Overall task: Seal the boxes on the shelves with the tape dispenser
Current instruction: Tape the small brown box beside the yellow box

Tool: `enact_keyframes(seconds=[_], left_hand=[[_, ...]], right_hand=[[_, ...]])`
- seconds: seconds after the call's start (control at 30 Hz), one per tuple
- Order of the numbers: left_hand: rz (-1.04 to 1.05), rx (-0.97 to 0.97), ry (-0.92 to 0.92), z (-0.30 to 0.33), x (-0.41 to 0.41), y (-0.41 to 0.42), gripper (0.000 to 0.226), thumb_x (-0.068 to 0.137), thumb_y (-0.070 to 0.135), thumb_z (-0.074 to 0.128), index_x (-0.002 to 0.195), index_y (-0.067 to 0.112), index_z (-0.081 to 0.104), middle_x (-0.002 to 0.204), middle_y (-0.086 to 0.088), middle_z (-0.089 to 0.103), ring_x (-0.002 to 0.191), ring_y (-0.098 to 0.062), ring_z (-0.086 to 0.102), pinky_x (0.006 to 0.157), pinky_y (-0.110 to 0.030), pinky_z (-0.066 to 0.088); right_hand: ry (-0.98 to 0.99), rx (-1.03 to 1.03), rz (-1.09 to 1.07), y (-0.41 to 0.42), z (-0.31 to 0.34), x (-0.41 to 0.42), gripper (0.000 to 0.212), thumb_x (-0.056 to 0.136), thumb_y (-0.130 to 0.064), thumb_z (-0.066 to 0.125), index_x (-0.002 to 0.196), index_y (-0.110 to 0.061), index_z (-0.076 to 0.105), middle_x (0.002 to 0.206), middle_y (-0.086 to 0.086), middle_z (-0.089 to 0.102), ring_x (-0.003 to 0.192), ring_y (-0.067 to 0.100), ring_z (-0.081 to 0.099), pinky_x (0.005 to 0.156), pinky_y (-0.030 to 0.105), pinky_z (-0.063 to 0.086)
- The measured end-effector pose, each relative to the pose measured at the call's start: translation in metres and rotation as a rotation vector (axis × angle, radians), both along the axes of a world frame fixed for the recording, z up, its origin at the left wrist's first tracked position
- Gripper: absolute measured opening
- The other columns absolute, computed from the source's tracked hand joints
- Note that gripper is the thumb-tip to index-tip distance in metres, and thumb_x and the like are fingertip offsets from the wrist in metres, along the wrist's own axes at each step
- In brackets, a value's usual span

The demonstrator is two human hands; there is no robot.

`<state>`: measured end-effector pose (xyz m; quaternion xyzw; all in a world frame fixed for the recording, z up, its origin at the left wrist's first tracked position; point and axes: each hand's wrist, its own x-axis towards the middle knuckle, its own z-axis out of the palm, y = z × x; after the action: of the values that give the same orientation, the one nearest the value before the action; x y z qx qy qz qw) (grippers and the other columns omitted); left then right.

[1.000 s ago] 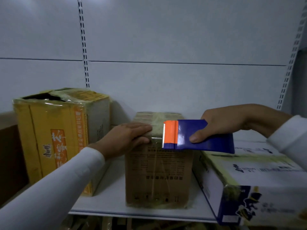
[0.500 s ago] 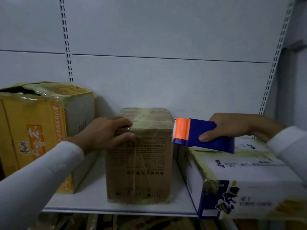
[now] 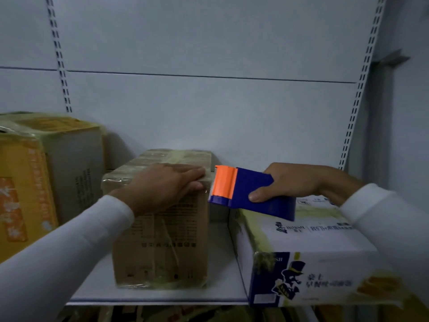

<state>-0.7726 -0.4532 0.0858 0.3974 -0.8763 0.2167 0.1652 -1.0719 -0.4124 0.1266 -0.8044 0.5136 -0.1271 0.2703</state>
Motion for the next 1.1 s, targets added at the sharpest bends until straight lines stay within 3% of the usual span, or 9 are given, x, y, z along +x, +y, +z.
enact_keyframes(seconds=[0.13, 0.2, 0.3, 0.47, 0.53, 0.67, 0.77, 0.9, 1.1], left_hand=[[-0.008, -0.011, -0.013, -0.001, -0.008, 0.004, 0.072, 0.086, 0.068, 0.005, 0.140, 0.036, 0.039, 0.147, 0.013, 0.042, 0.128, -0.019, 0.049, 0.100, -0.036, 0.044], [-0.003, -0.015, 0.013, 0.000, -0.003, 0.006, 0.071, 0.087, 0.067, 0.007, 0.140, 0.035, 0.041, 0.146, 0.012, 0.044, 0.127, -0.019, 0.050, 0.100, -0.033, 0.042], [0.005, -0.010, 0.006, 0.003, -0.003, 0.010, 0.070, 0.088, 0.065, 0.006, 0.141, 0.034, 0.041, 0.145, 0.009, 0.046, 0.127, -0.020, 0.050, 0.100, -0.032, 0.041], [-0.023, 0.004, 0.053, 0.004, -0.015, 0.017, 0.062, 0.090, 0.065, 0.015, 0.125, 0.031, 0.053, 0.126, 0.005, 0.061, 0.109, -0.023, 0.060, 0.085, -0.039, 0.051], [0.035, -0.044, 0.051, 0.002, -0.021, 0.017, 0.061, 0.087, 0.069, 0.017, 0.115, 0.031, 0.055, 0.114, 0.007, 0.064, 0.098, -0.023, 0.063, 0.075, -0.034, 0.050], [0.082, -0.141, 0.049, -0.003, -0.032, 0.017, 0.060, 0.084, 0.070, 0.018, 0.102, 0.028, 0.058, 0.100, 0.006, 0.066, 0.085, -0.024, 0.064, 0.061, -0.031, 0.041], [0.064, -0.129, 0.069, -0.005, -0.029, 0.016, 0.059, 0.084, 0.070, 0.019, 0.102, 0.029, 0.058, 0.099, 0.006, 0.066, 0.084, -0.022, 0.064, 0.060, -0.030, 0.042], [0.049, -0.131, 0.101, -0.006, -0.024, 0.018, 0.051, 0.086, 0.068, 0.025, 0.101, 0.031, 0.057, 0.096, 0.008, 0.066, 0.080, -0.022, 0.064, 0.060, -0.029, 0.044], [0.193, -0.098, 0.183, -0.001, -0.047, 0.014, 0.035, 0.083, 0.058, 0.040, 0.089, 0.024, 0.048, 0.095, 0.002, 0.062, 0.083, -0.024, 0.061, 0.062, -0.031, 0.034]], right_hand=[[0.011, -0.006, 0.009, 0.000, 0.005, -0.018, 0.057, 0.071, -0.062, 0.076, 0.094, -0.010, 0.072, 0.090, 0.006, 0.077, 0.078, 0.020, 0.073, 0.070, 0.027, 0.055], [0.042, -0.006, -0.001, 0.001, 0.008, -0.032, 0.066, 0.065, -0.066, 0.076, 0.096, -0.008, 0.072, 0.092, 0.007, 0.077, 0.083, 0.024, 0.074, 0.075, 0.031, 0.055], [0.050, -0.006, -0.042, 0.003, 0.011, -0.050, 0.075, 0.057, -0.071, 0.074, 0.093, -0.005, 0.072, 0.090, 0.010, 0.077, 0.080, 0.026, 0.074, 0.071, 0.029, 0.054], [0.069, -0.003, -0.100, -0.001, 0.004, -0.036, 0.055, 0.065, -0.066, 0.076, 0.081, -0.013, 0.074, 0.080, 0.006, 0.077, 0.067, 0.017, 0.071, 0.066, 0.027, 0.051], [0.100, -0.046, -0.128, -0.005, 0.001, -0.023, 0.056, 0.072, -0.060, 0.076, 0.085, -0.005, 0.073, 0.079, 0.010, 0.076, 0.064, 0.016, 0.068, 0.062, 0.026, 0.047], [0.245, -0.148, -0.127, -0.012, -0.003, 0.001, 0.059, 0.077, -0.061, 0.072, 0.082, -0.003, 0.066, 0.072, 0.008, 0.068, 0.059, 0.016, 0.060, 0.056, 0.025, 0.041], [0.392, -0.315, -0.164, -0.017, 0.001, 0.016, 0.056, 0.073, -0.070, 0.070, 0.070, -0.015, 0.058, 0.064, -0.001, 0.062, 0.055, 0.014, 0.058, 0.051, 0.026, 0.039], [0.707, -0.534, -0.308, -0.019, -0.010, 0.022, 0.053, 0.071, -0.074, 0.065, 0.075, -0.023, 0.049, 0.069, -0.005, 0.052, 0.059, 0.012, 0.050, 0.051, 0.027, 0.031], [0.447, -0.540, -0.478, -0.016, -0.025, 0.002, 0.061, 0.071, -0.079, 0.061, 0.068, -0.019, 0.049, 0.061, -0.004, 0.056, 0.051, 0.012, 0.053, 0.046, 0.025, 0.032]])
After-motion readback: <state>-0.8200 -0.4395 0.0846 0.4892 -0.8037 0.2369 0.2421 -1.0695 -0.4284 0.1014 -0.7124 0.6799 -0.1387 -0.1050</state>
